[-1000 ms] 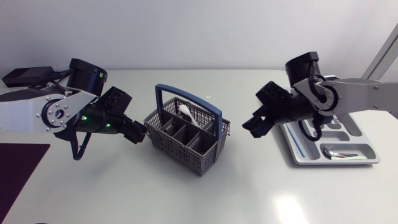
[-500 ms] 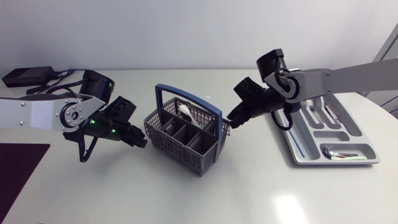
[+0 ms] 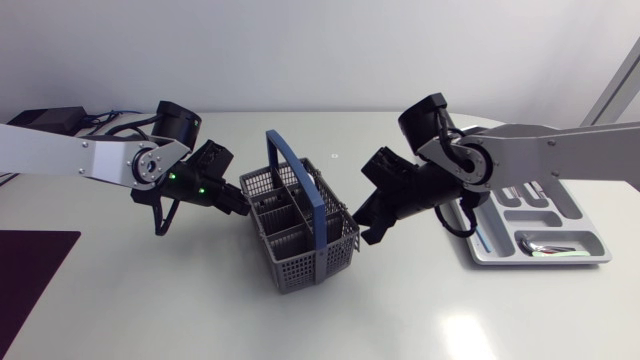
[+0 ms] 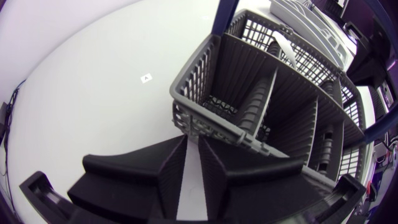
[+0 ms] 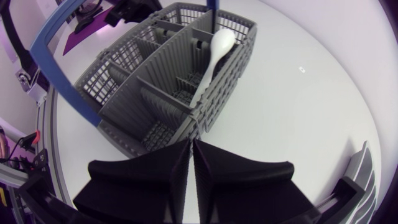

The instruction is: Unload the cutlery basket into the drawer organizer.

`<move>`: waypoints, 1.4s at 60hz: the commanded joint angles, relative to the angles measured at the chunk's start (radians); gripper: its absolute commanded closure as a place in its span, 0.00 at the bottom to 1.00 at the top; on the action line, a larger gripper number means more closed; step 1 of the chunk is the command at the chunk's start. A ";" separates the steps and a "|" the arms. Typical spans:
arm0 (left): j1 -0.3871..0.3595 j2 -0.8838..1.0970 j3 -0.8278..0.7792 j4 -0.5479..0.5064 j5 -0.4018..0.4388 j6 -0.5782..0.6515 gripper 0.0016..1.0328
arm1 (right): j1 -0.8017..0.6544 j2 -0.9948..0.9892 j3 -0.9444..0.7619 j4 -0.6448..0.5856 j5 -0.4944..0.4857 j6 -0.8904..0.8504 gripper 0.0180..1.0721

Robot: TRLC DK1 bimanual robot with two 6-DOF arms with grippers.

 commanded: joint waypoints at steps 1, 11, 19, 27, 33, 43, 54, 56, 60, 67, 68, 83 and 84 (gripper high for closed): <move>0.002 0.053 0.055 0.007 0.027 0.018 0.82 | 0.045 -0.055 -0.062 -0.031 -0.013 0.009 0.89; -0.020 0.110 0.127 0.007 0.076 0.006 0.82 | 0.174 -0.109 -0.125 -0.043 -0.008 0.049 0.89; -0.030 0.124 0.146 0.006 0.076 0.015 0.81 | 0.245 -0.152 -0.151 -0.051 0.049 0.065 0.89; 0.011 0.044 0.110 -0.033 0.076 0.063 0.72 | 0.151 -0.226 -0.143 -0.061 0.053 0.062 0.89; 0.051 -0.097 0.024 -0.071 0.076 0.143 0.64 | 0.041 -0.220 -0.108 -0.055 0.058 0.061 0.89; 0.076 -0.335 -0.100 -0.178 0.107 0.244 0.62 | -0.067 -0.112 -0.018 0.001 0.056 0.084 0.88; 0.042 -0.556 -0.201 -0.338 0.159 0.322 0.63 | -0.084 0.044 0.111 0.041 0.056 0.124 0.88; 0.023 -0.584 -0.215 -0.364 0.164 0.330 0.63 | -0.087 0.072 0.136 0.044 0.055 0.127 0.88; 0.005 -0.619 -0.226 -0.418 0.171 0.354 0.63 | -0.090 0.121 0.182 0.044 0.053 0.130 0.88; -0.007 -0.659 -0.218 -0.534 0.223 0.396 0.63 | -0.101 0.182 0.243 0.044 0.040 0.133 0.88; -0.010 -0.666 -0.216 -0.553 0.229 0.405 0.63 | -0.102 0.190 0.251 0.044 0.041 0.133 0.88; -0.141 -0.688 -0.270 -0.648 0.265 0.422 0.63 | -0.102 0.310 0.393 0.012 0.009 0.157 0.88; -0.147 -0.685 -0.278 -0.637 0.265 0.419 0.63 | -0.099 0.317 0.403 0.011 0.009 0.157 0.88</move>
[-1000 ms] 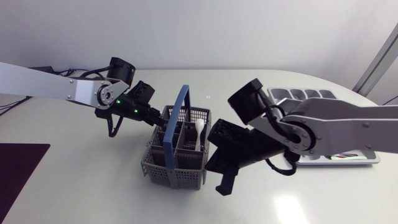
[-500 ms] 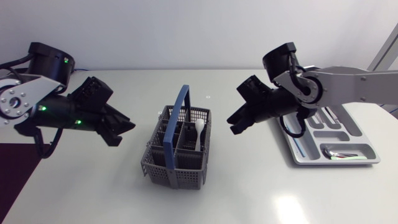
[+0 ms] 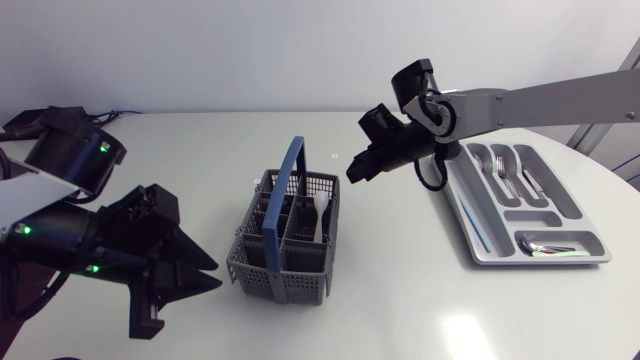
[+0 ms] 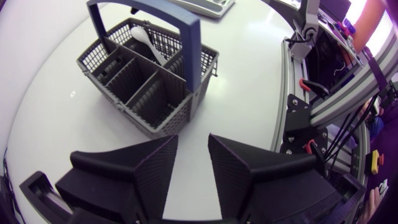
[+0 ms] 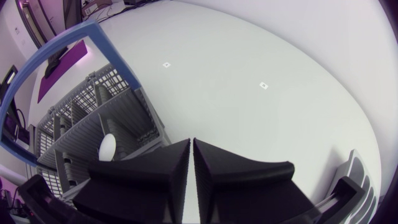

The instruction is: Unload the cutlery basket into the drawer organizer.

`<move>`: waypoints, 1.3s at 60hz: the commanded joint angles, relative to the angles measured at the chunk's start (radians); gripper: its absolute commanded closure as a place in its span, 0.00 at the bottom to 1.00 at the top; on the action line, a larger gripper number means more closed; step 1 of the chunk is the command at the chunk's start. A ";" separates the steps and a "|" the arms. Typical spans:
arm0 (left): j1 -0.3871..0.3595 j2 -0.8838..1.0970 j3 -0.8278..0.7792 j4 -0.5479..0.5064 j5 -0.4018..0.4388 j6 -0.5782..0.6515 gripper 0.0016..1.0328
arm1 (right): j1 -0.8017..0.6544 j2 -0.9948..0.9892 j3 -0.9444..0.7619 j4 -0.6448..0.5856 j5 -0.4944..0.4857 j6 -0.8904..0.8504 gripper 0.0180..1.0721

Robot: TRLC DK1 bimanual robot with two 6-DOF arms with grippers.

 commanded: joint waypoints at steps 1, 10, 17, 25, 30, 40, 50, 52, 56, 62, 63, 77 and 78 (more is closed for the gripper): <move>-0.030 0.006 -0.052 0.007 0.009 0.014 0.63 | 0.002 0.046 0.049 -0.021 -0.010 0.028 0.88; -0.042 0.052 -0.096 0.102 0.007 -0.014 0.63 | 0.007 0.113 0.120 -0.044 -0.027 0.040 0.88; -0.039 0.116 -0.105 0.185 0.004 -0.037 0.63 | 0.012 0.158 0.161 -0.058 -0.035 0.040 0.88; -0.030 0.210 -0.107 0.300 -0.030 -0.056 0.63 | 0.022 0.179 0.187 -0.104 -0.098 0.022 0.88; -0.012 0.236 -0.104 0.343 -0.048 -0.056 0.63 | 0.027 0.165 0.169 -0.116 -0.142 0.001 0.88; 0.045 0.265 -0.093 0.392 -0.050 -0.050 0.63 | 0.033 0.116 0.107 -0.125 -0.187 -0.038 0.88; 0.111 0.311 -0.075 0.446 -0.050 -0.046 0.63 | 0.048 0.017 0.002 -0.125 -0.196 -0.050 0.88; 0.126 0.328 -0.064 0.455 -0.050 -0.043 0.63 | 0.050 -0.011 -0.031 -0.125 -0.196 -0.052 0.89; 0.142 0.350 -0.050 0.472 -0.050 -0.040 0.63 | 0.048 -0.059 -0.087 -0.125 -0.194 -0.056 0.89; 0.154 0.380 -0.032 0.498 -0.050 -0.043 0.63 | 0.048 -0.129 -0.170 -0.124 -0.194 -0.061 0.89; 0.156 0.386 -0.029 0.502 -0.050 -0.043 0.63 | 0.048 -0.138 -0.181 -0.124 -0.193 -0.061 0.89; 0.111 0.482 0.048 0.542 -0.045 -0.067 0.63 | 0.042 -0.287 -0.331 -0.125 -0.184 -0.045 0.89; 0.103 0.488 0.054 0.542 -0.045 -0.067 0.63 | 0.041 -0.295 -0.339 -0.125 -0.184 -0.045 0.89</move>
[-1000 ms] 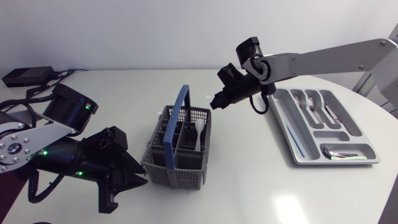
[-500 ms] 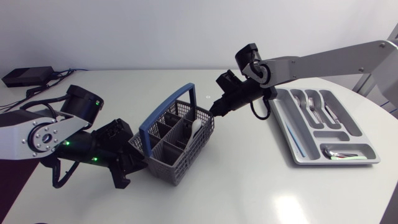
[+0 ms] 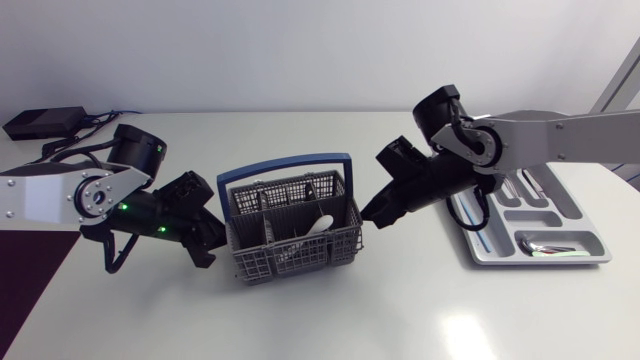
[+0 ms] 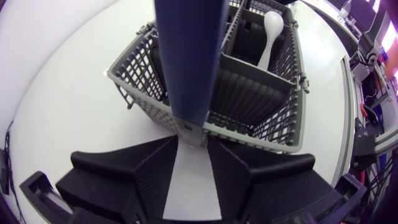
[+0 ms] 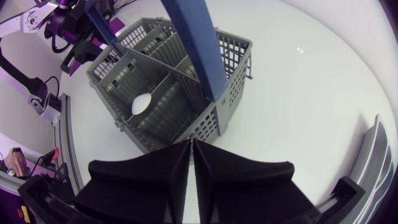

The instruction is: Unload the cutlery basket into the drawer organizer.

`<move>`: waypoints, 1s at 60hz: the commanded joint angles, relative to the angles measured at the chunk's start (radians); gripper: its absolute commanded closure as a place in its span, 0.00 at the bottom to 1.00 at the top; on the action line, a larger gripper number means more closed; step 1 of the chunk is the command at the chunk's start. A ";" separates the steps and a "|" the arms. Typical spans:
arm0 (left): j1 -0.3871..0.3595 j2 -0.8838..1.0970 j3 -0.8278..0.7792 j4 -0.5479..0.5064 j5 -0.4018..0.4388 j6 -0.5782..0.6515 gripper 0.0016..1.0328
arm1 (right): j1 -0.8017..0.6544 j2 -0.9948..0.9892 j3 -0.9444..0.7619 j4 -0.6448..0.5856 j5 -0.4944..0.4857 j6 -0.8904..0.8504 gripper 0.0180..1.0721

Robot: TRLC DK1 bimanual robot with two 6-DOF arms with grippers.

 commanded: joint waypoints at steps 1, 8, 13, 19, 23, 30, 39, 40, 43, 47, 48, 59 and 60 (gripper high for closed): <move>-0.058 0.057 0.059 0.032 0.035 -0.025 0.63 | 0.017 -0.050 -0.048 0.000 -0.039 0.005 0.89; -0.101 0.100 0.099 0.046 0.033 -0.048 0.63 | -0.001 -0.093 -0.093 0.002 -0.024 0.009 0.89; -0.121 0.130 0.125 0.061 0.032 -0.066 0.63 | -0.013 -0.099 -0.110 0.005 -0.018 0.009 0.89; -0.124 0.158 0.149 0.066 0.029 -0.074 0.63 | -0.024 -0.095 -0.119 0.019 0.007 0.023 0.89; -0.117 0.159 0.151 0.066 0.027 -0.074 0.62 | -0.036 -0.089 -0.120 0.043 0.056 0.039 0.88; -0.073 0.121 0.125 0.063 0.027 -0.060 0.51 | -0.085 -0.119 -0.125 0.038 0.073 0.065 0.77; -0.032 0.032 0.079 0.063 0.027 -0.055 0.43 | -0.108 -0.202 -0.119 0.006 0.087 0.152 0.55; -0.030 0.026 0.076 0.063 0.027 -0.055 0.42 | -0.108 -0.213 -0.117 0.005 0.087 0.164 0.55; -0.027 -0.005 0.063 0.064 0.027 -0.055 0.42 | -0.108 -0.231 -0.113 -0.003 0.090 0.195 0.55; -0.027 -0.042 0.048 0.063 0.026 -0.057 0.41 | -0.108 -0.240 -0.091 -0.043 0.087 0.229 0.53; -0.027 -0.043 0.048 0.063 0.026 -0.057 0.41 | -0.108 -0.242 -0.087 -0.052 0.085 0.238 0.53; -0.061 -0.163 -0.009 0.064 0.006 -0.063 0.39 | -0.091 -0.225 -0.056 -0.080 0.013 0.376 0.53; -0.070 -0.172 -0.013 0.064 -0.007 -0.063 0.39 | -0.091 -0.214 -0.048 -0.086 0.002 0.378 0.53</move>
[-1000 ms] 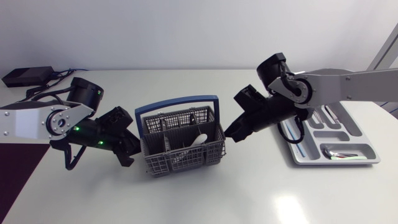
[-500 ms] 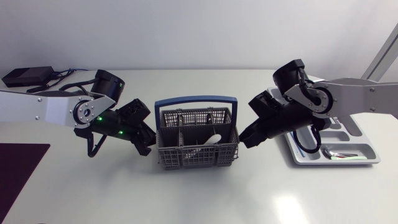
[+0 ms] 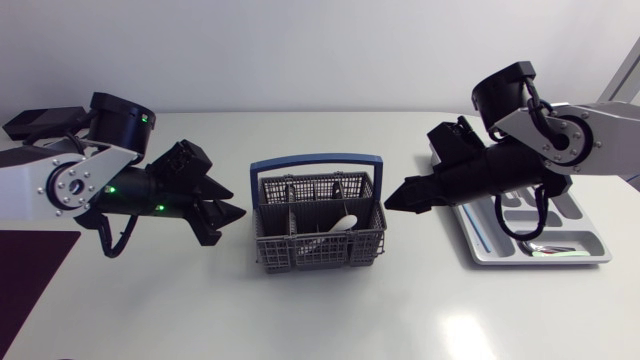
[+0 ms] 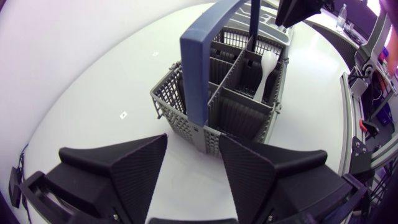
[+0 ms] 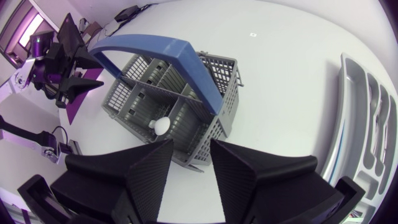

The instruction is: Unload the cutlery basket into the drawer organizer.

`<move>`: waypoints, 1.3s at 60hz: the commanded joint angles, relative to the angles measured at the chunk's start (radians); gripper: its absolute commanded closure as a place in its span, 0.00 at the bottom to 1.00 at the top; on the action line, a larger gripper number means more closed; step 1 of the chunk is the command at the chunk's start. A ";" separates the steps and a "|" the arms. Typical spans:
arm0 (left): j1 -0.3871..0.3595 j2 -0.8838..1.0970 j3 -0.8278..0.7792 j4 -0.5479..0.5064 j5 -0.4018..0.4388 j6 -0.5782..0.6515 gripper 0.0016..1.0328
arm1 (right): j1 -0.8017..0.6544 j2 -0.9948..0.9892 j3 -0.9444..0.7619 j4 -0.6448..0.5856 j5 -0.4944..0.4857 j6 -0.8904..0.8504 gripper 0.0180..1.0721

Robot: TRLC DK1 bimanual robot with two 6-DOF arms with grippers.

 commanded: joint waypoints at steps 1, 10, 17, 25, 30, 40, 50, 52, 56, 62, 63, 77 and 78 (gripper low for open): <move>-0.039 -0.055 -0.046 0.007 -0.018 -0.013 0.39 | 0.008 0.031 0.039 -0.027 -0.034 0.069 0.53; -0.088 -0.110 -0.061 0.007 -0.049 -0.019 0.39 | 0.038 0.047 0.080 -0.064 -0.057 0.091 0.53; -0.122 -0.116 -0.066 0.007 -0.063 -0.024 0.39 | 0.091 0.110 0.116 -0.084 -0.056 0.123 0.53; -0.160 -0.127 -0.069 0.007 -0.086 -0.033 0.39 | 0.122 0.164 0.137 -0.096 -0.051 0.149 0.53; -0.175 -0.135 -0.070 0.007 -0.092 -0.039 0.39 | 0.125 0.190 0.149 -0.109 -0.043 0.151 0.53; -0.197 -0.138 -0.073 0.007 -0.104 -0.041 0.39 | 0.143 0.225 0.172 -0.119 -0.028 0.160 0.53; -0.204 -0.138 -0.075 0.008 -0.110 -0.041 0.39 | 0.162 0.261 0.194 -0.119 0.001 0.171 0.53; -0.204 -0.138 -0.075 0.010 -0.110 -0.041 0.39 | 0.165 0.267 0.197 -0.119 0.006 0.172 0.53; -0.204 -0.138 -0.076 0.013 -0.110 -0.039 0.39 | 0.170 0.273 0.202 -0.119 0.019 0.174 0.53; -0.206 -0.136 -0.081 0.020 -0.110 -0.039 0.39 | 0.177 0.282 0.208 -0.119 0.021 0.174 0.53; -0.206 -0.135 -0.081 0.022 -0.110 -0.039 0.39 | 0.180 0.282 0.209 -0.119 0.021 0.174 0.53; -0.207 -0.132 -0.087 0.030 -0.110 -0.039 0.39 | 0.189 0.287 0.225 -0.115 0.016 0.180 0.58; -0.207 -0.132 -0.089 0.031 -0.110 -0.039 0.39 | 0.189 0.287 0.226 -0.115 0.016 0.181 0.58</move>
